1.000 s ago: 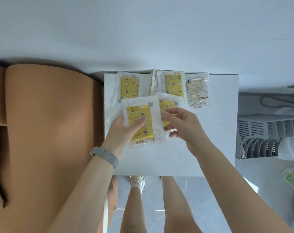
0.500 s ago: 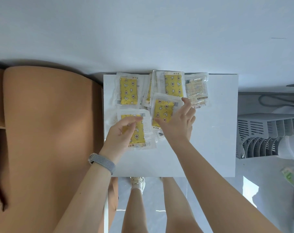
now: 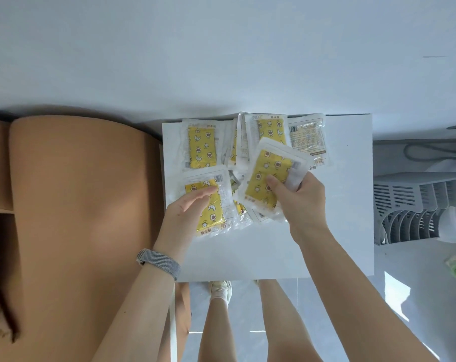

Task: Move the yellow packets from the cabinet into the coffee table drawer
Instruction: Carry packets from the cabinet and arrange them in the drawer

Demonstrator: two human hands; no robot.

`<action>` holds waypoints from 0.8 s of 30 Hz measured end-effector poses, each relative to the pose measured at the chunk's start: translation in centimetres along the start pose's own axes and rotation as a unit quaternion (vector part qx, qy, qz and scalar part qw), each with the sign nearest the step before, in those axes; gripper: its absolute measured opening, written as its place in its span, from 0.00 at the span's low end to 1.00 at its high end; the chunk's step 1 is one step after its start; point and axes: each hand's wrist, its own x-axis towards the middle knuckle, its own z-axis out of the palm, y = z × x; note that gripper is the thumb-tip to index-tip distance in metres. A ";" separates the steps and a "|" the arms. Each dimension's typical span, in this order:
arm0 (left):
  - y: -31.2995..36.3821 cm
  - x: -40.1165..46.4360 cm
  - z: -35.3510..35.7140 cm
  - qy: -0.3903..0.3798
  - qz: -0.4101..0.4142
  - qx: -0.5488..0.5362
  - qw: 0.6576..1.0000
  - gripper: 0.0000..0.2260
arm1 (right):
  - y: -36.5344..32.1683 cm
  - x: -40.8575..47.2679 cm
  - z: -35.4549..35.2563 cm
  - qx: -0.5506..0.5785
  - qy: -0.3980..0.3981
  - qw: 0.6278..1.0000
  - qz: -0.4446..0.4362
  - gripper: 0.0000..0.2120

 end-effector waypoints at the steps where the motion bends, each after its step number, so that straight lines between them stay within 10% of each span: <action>1: 0.2 0.0 0.1 -0.003 0.001 -0.003 1.000 0.10 | -0.3 -0.6 -0.1 0.036 -0.043 0.998 0.000 0.09; 11: 1.9 -0.3 1.4 -0.044 -0.049 -0.210 0.976 0.14 | -2.9 -3.5 2.0 0.050 -0.258 0.964 -0.031 0.08; 18: 1.4 0.5 -0.5 0.035 -0.040 -0.247 0.968 0.14 | -5.5 2.7 1.0 -0.056 0.078 0.986 -0.136 0.15; 24: 1.0 0.6 -1.0 0.050 -0.045 -0.267 0.961 0.15 | -4.8 9.3 2.8 -0.273 0.006 0.960 -0.065 0.40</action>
